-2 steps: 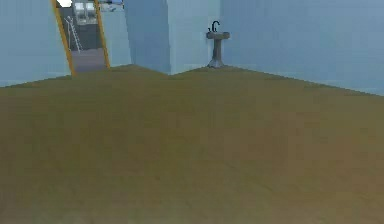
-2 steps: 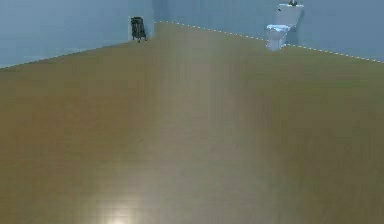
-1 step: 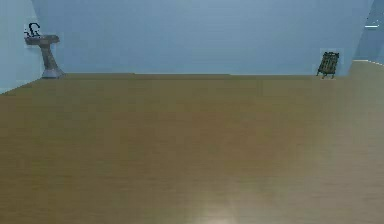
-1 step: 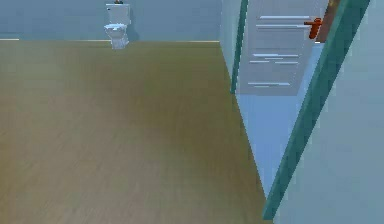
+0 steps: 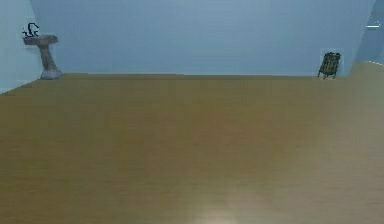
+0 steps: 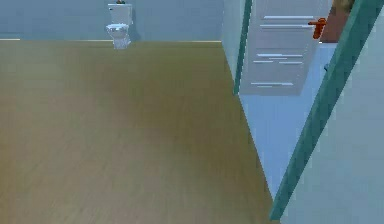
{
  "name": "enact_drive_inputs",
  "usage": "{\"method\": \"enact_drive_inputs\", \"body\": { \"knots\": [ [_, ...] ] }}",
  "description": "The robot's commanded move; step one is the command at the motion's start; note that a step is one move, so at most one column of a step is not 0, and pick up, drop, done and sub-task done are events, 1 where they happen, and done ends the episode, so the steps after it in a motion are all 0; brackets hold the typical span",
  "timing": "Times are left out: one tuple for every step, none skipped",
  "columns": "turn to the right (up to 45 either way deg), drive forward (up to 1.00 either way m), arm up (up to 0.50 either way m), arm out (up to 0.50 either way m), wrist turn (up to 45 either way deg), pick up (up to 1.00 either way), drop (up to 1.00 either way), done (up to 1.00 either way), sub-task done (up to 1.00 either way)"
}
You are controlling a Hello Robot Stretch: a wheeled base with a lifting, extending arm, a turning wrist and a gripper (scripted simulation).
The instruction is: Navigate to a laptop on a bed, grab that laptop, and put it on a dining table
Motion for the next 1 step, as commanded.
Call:
{"method": "enact_drive_inputs", "body": {
  "knots": [
    [-45.0, 0.00, 0.00, 0.00, 0.0, 0.00, 0.00, 0.00, 0.00]
  ]
}}
